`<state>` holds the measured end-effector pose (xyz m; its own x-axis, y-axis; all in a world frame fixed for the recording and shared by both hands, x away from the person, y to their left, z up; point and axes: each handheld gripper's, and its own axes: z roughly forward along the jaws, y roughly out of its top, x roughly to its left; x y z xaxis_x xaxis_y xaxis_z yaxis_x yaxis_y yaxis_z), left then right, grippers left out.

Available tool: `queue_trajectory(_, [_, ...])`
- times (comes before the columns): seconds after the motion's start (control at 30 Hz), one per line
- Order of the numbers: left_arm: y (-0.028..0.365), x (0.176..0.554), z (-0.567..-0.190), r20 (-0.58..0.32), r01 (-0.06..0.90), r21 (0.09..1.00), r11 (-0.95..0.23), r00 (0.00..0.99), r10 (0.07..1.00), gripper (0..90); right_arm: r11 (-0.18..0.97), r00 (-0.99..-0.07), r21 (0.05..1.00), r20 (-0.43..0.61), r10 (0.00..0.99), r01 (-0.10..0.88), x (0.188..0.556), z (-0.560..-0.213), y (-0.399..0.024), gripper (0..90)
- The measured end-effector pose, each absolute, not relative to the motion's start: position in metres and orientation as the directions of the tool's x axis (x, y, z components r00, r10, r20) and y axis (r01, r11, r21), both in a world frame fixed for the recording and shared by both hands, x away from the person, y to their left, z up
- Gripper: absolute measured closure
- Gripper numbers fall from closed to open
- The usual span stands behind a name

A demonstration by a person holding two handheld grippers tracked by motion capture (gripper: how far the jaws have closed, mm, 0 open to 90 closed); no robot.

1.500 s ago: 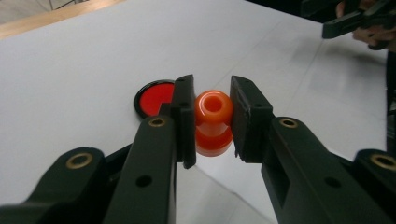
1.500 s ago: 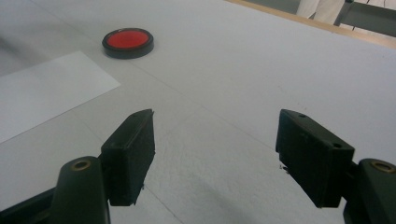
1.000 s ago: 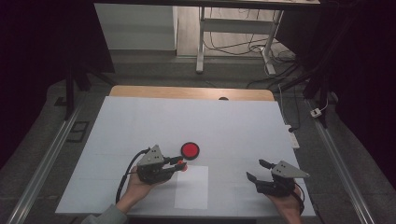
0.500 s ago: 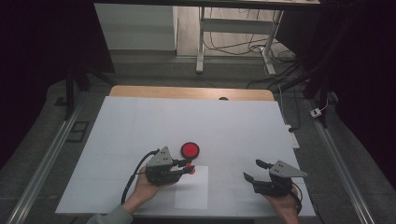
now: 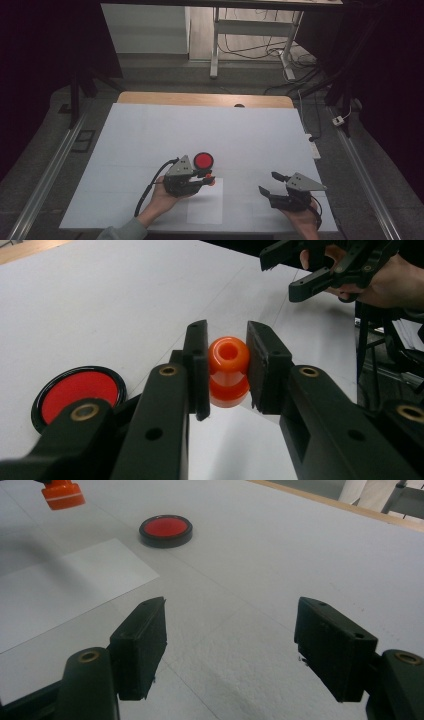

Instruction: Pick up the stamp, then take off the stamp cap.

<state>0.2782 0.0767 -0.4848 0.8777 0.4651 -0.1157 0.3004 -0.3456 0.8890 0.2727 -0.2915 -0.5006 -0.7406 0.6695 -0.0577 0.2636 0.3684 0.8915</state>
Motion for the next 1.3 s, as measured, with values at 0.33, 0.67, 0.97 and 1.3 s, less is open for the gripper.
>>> queue_trajectory(0.33, [0.076, 0.279, -0.485, -0.116, 0.301, 0.889, -0.344, 0.877, 0.467, 72.3, 0.362, -0.761, 0.901, -0.057, 0.646, 0.240, 0.266, -0.495, -0.281, 28.7])
queue_trajectory(0.67, [0.078, 0.280, -0.485, -0.116, 0.302, 0.889, -0.345, 0.876, 0.469, 72.3, 0.375, -0.797, 0.897, -0.045, 0.602, 0.232, 0.265, -0.496, -0.261, 29.0])
queue_trajectory(0.97, [0.076, 0.281, -0.487, -0.115, 0.301, 0.885, -0.355, 0.880, 0.460, 72.3, 0.376, -0.826, 0.896, -0.020, 0.563, 0.234, 0.267, -0.501, -0.238, 29.9])
queue_trajectory(1.3, [0.078, 0.285, -0.491, -0.125, 0.315, 0.879, -0.358, 0.876, 0.466, 72.3, 0.382, -0.845, 0.899, -0.023, 0.534, 0.216, 0.271, -0.506, -0.217, 30.1])
